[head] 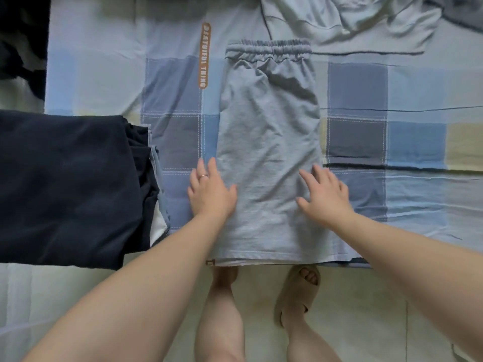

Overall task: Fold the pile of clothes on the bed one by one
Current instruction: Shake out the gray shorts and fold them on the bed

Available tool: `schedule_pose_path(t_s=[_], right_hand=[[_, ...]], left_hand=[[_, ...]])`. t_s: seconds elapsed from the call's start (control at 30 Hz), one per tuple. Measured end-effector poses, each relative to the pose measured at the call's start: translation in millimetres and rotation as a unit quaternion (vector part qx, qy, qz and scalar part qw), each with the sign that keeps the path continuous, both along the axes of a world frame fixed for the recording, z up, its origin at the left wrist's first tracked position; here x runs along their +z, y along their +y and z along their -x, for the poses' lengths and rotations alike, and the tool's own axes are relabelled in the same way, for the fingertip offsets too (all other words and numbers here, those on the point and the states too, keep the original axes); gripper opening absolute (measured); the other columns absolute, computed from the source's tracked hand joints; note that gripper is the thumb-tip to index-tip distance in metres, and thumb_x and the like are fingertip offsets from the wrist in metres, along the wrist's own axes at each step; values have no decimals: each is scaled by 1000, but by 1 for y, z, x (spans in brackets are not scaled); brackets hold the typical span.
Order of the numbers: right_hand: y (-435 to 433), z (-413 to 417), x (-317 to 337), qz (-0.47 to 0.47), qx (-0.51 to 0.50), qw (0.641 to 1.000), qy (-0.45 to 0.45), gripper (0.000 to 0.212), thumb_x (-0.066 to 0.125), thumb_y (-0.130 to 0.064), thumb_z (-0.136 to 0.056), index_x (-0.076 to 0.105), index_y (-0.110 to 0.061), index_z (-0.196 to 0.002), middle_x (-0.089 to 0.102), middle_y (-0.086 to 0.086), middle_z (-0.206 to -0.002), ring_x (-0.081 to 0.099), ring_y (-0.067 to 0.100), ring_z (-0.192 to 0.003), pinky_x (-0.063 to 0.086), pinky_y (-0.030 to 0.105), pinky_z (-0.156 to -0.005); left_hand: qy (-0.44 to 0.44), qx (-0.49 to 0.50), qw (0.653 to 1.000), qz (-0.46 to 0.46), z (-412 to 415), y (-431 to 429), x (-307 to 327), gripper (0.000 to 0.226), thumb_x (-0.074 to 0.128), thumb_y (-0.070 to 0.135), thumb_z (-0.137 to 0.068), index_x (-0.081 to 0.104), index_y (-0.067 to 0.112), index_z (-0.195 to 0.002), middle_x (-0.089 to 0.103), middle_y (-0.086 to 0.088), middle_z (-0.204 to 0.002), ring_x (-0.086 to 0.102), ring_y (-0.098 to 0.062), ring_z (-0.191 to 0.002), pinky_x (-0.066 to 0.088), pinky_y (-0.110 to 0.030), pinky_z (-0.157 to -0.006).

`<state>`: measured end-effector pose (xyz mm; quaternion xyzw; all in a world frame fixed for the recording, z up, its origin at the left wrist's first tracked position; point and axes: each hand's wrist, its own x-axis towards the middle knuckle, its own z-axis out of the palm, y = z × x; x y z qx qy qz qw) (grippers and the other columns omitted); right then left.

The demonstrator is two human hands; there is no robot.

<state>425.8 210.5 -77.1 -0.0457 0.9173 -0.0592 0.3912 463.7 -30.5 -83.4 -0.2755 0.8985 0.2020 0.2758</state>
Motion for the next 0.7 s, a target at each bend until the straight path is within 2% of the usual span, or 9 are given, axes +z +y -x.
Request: schedule_pose_path(t_s=[0.07,0.13,0.2,0.27,0.37,0.5,0.6,0.7], right_hand=[[-1,21,-5,-2,16,998,53,69,48,-46,-99,14,-35,-158,-3,2,-168,-3,26,-154,8,50,-121],[-11,51,-7,8,26,993,114,70,47,-47,-99,13,-34,-159,-6,3,-169,-3,29,-154,8,50,-121],[-26,87,-12,15,37,986,164,72,45,-50,-100,9,-35,-160,-8,3,-169,-4,30,-154,7,51,-122],[-40,125,-22,25,66,982,173,73,42,-54,-99,4,-38,-160,-13,1,-168,-8,30,-155,5,52,-122],[-47,172,-44,18,113,986,121,75,42,-58,-98,1,-42,-159,-16,0,-167,-11,28,-154,0,51,-123],[-37,195,-67,-6,101,993,56,80,42,-63,-97,-5,-42,-158,-16,-5,-167,-14,20,-154,-3,51,-124],[-45,192,-73,20,49,997,49,84,49,-57,-96,-5,-41,-158,-16,-7,-167,-16,18,-154,-5,51,-124],[-53,177,-65,71,-38,994,67,85,59,-44,-93,6,-38,-159,-10,-5,-168,-10,20,-155,0,51,-123]], left_hand=[[42,-146,988,36,32,0,-3,78,52,46,-99,8,25,-160,-7,-4,-169,-3,-29,-155,10,-45,-124],[86,-257,962,45,68,-1,-8,73,45,49,-102,7,27,-161,-12,-3,-169,-7,-30,-155,4,-47,-125],[126,-321,938,39,108,1,-16,72,41,51,-102,8,29,-161,-11,-2,-169,-9,-30,-155,0,-49,-125],[143,-367,918,34,148,1,-27,71,37,54,-102,6,31,-161,-11,-1,-169,-10,-29,-155,-2,-51,-124],[115,-389,913,24,197,-19,-53,72,31,63,-101,2,35,-161,-10,4,-169,-12,-26,-155,-4,-53,-124],[66,-411,909,8,223,-56,-87,78,28,74,-95,-3,42,-159,-10,8,-169,-13,-24,-155,-5,-54,-124],[99,-398,912,-11,221,-53,-92,77,32,73,-95,1,43,-159,-7,8,-169,-12,-25,-155,-5,-55,-123],[135,-342,930,-19,197,-44,-84,73,39,63,-99,9,38,-160,-6,4,-170,-8,-28,-155,-1,-54,-124]])
